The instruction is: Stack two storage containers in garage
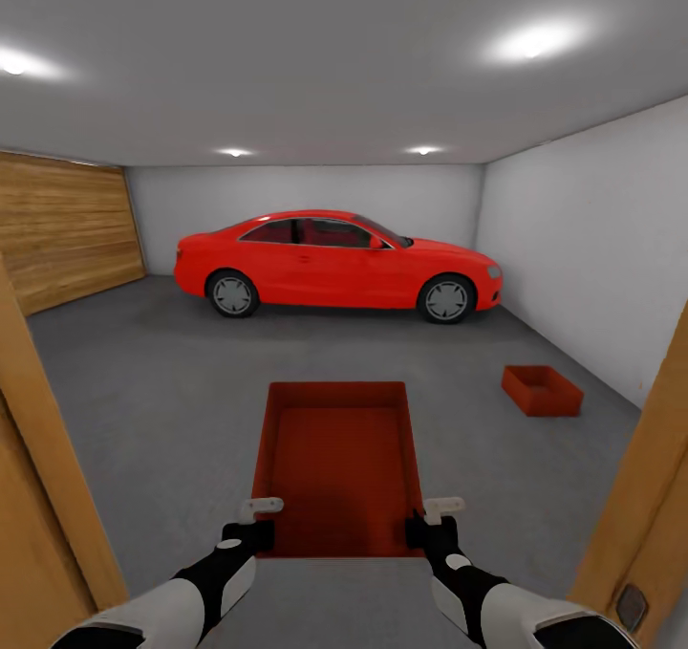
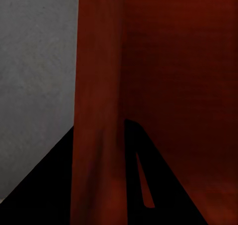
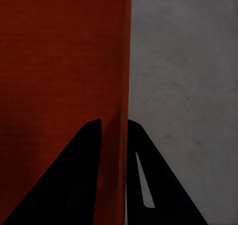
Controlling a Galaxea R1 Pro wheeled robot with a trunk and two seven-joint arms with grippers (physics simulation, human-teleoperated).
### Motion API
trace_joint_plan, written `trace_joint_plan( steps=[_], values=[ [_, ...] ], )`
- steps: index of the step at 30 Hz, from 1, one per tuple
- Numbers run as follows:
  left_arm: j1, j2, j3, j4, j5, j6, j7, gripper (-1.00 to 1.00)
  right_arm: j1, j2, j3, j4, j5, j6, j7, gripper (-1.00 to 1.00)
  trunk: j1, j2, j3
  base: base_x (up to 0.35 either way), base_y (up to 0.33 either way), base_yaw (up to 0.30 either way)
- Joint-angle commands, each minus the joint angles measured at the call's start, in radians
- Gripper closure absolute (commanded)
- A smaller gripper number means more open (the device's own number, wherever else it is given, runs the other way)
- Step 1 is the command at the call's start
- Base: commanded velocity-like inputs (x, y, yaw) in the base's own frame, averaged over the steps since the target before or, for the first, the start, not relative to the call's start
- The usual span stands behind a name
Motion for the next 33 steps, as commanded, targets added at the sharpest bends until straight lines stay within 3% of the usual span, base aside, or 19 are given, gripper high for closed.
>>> trace_joint_plan(
  steps=[1,18,33],
  values=[
    [-0.002,0.000,0.055,-0.001,0.001,-0.005,0.017,1.00,0.000,0.000,0.021,0.005,-0.038,-0.008,-0.006,1.00,0.001,-0.001,0.000,0.303,0.000,0.000],
    [-0.002,0.000,0.055,-0.001,0.002,-0.005,0.017,1.00,0.000,0.000,0.021,0.005,-0.038,-0.009,-0.005,1.00,0.001,-0.001,0.000,0.297,0.000,0.000],
    [-0.002,0.000,0.055,-0.002,0.002,-0.005,0.017,1.00,0.000,0.000,0.021,0.005,-0.038,-0.009,-0.005,1.00,0.001,-0.001,0.000,0.014,0.000,0.000]
  ],
)
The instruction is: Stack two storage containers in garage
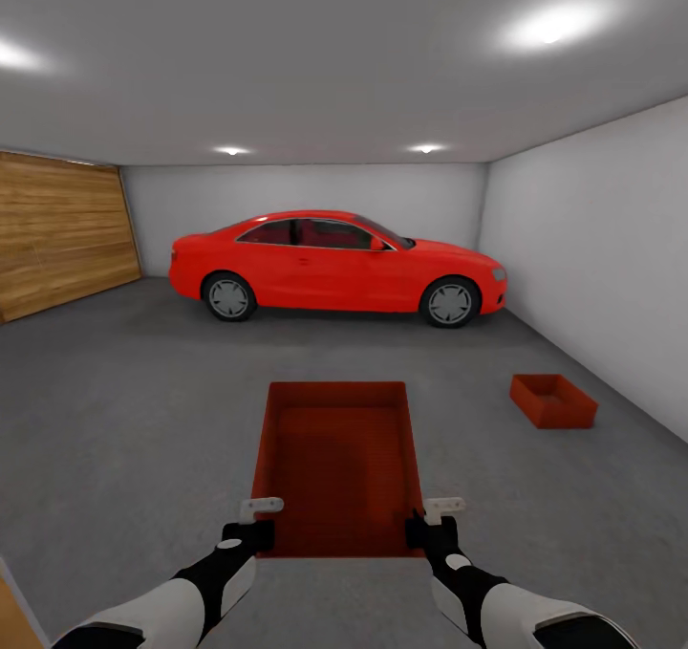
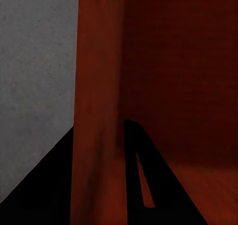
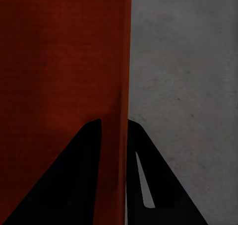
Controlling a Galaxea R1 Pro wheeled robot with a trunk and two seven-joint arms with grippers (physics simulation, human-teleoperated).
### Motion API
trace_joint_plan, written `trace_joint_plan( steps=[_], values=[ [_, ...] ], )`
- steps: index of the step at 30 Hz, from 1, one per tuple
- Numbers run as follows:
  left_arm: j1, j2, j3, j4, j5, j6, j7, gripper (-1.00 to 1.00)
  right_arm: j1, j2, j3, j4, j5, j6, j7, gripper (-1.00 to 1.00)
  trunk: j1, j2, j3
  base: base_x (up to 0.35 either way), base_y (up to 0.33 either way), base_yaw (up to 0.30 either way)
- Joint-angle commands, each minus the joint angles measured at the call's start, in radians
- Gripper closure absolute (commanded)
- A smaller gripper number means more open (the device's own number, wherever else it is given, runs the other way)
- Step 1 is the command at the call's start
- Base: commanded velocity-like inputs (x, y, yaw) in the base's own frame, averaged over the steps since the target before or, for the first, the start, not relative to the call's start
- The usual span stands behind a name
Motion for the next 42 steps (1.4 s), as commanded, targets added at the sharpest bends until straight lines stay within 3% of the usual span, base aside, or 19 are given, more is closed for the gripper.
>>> trace_joint_plan(
  steps=[1,23,42],
  values=[
    [-0.001,0.001,0.058,-0.001,0.001,-0.005,0.016,1.00,0.000,0.000,0.019,0.005,-0.036,-0.008,-0.005,1.00,0.000,-0.001,0.000,0.000,0.000,0.000],
    [-0.001,-0.001,0.058,-0.001,0.001,-0.005,0.016,1.00,0.000,0.000,0.019,0.005,-0.035,-0.008,-0.005,1.00,0.000,-0.001,0.000,0.015,0.029,0.000],
    [-0.001,0.001,0.058,-0.001,0.001,-0.003,0.016,1.00,0.000,0.000,0.019,0.005,-0.036,-0.008,-0.005,1.00,0.000,-0.001,0.000,0.307,0.000,0.000]
  ],
)
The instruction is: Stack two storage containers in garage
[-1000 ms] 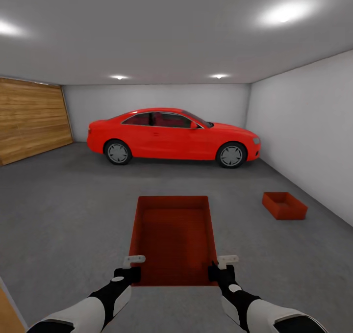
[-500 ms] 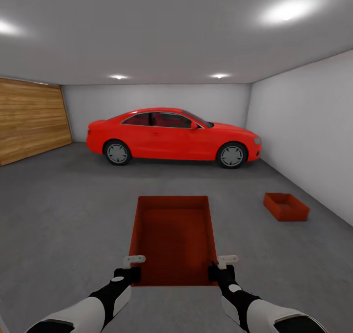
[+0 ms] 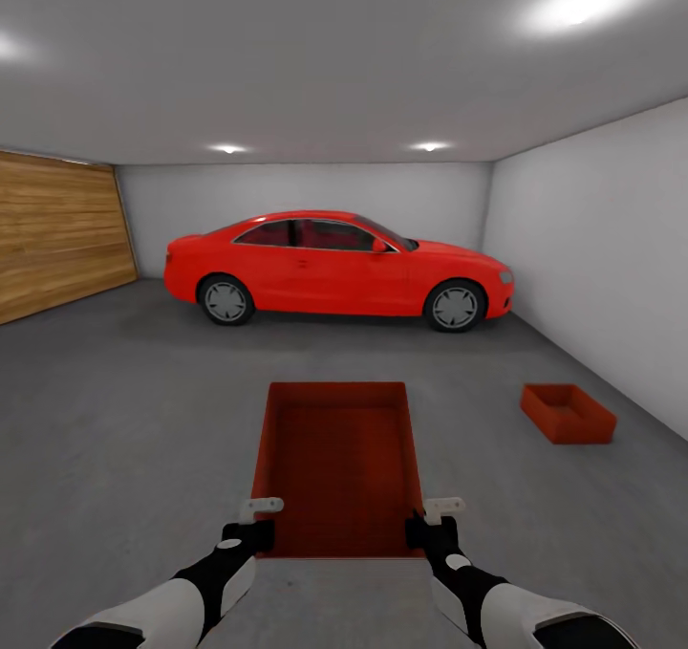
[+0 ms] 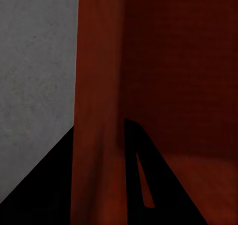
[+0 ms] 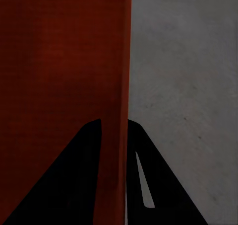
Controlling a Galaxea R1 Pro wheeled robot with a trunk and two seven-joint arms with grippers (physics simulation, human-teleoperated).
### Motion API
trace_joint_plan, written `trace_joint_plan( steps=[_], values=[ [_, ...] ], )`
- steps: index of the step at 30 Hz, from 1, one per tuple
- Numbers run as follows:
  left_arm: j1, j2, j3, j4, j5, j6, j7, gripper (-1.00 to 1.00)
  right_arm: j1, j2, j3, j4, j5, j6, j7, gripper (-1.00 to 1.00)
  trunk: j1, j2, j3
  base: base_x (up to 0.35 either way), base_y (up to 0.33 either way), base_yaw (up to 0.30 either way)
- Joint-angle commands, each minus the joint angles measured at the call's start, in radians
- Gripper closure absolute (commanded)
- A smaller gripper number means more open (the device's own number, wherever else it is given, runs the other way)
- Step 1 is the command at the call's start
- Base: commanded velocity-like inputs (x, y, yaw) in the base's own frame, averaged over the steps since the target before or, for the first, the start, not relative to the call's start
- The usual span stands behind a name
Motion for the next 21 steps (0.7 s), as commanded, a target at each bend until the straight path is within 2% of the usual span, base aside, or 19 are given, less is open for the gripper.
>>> trace_joint_plan(
  steps=[1,21],
  values=[
    [-0.001,0.000,0.056,-0.001,0.002,-0.005,0.017,1.00,0.000,0.000,0.020,0.004,-0.037,-0.009,-0.005,1.00,0.001,-0.001,0.000,0.322,0.000,0.000],
    [-0.001,0.002,0.056,-0.001,0.002,-0.005,0.017,1.00,0.000,0.000,0.020,0.004,-0.036,-0.009,-0.006,1.00,0.001,-0.001,0.000,0.322,0.000,0.000]
  ],
)
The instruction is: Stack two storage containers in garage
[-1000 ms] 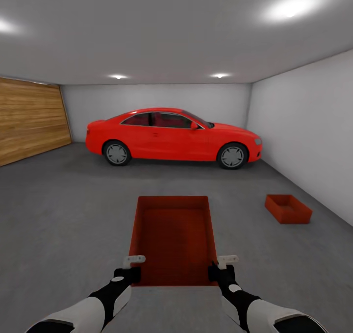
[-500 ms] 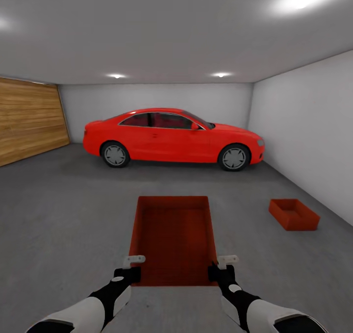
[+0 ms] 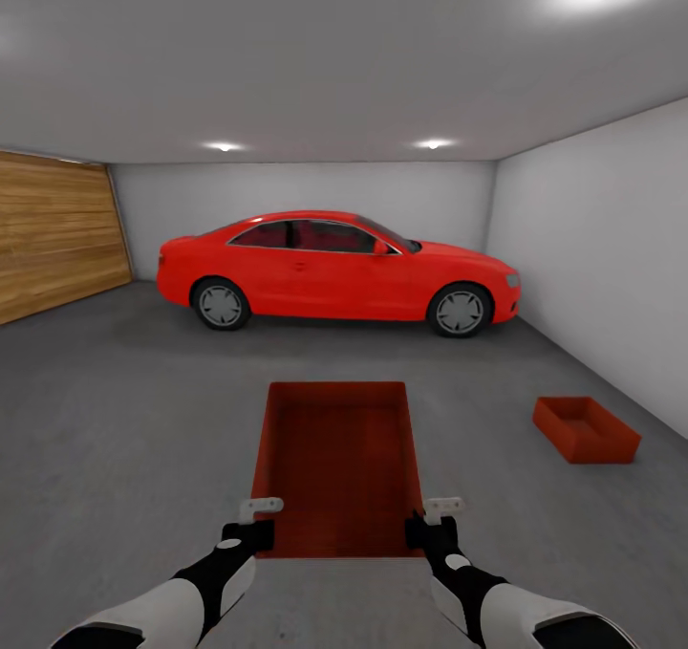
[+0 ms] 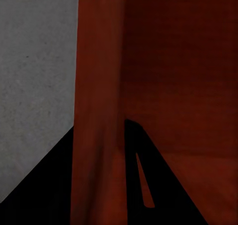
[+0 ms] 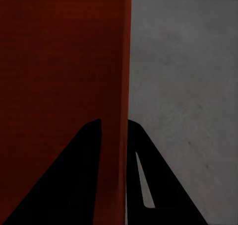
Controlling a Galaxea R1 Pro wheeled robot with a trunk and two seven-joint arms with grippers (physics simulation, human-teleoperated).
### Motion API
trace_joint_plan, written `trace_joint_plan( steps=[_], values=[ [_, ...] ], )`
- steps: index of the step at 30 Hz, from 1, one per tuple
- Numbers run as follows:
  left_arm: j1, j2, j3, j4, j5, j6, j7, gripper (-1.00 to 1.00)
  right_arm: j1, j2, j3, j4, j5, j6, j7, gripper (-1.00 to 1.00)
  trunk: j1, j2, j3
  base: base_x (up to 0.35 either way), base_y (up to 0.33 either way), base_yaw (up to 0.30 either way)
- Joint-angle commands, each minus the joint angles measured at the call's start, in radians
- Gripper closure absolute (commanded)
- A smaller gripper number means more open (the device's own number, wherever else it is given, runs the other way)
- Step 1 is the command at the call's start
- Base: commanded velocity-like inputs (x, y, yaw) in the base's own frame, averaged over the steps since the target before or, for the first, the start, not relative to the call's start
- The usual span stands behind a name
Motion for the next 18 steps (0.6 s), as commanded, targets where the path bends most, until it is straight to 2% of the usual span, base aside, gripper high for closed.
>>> trace_joint_plan(
  steps=[1,18],
  values=[
    [-0.001,0.001,0.056,-0.001,0.002,-0.005,0.019,1.00,0.000,-0.002,0.018,0.004,-0.032,-0.008,-0.004,1.00,0.001,-0.001,0.000,0.322,0.000,0.000],
    [-0.001,0.000,0.056,0.000,0.002,-0.005,0.019,1.00,0.000,-0.002,0.018,0.004,-0.032,-0.008,-0.004,1.00,0.001,-0.001,0.000,0.322,0.000,0.000]
  ],
)
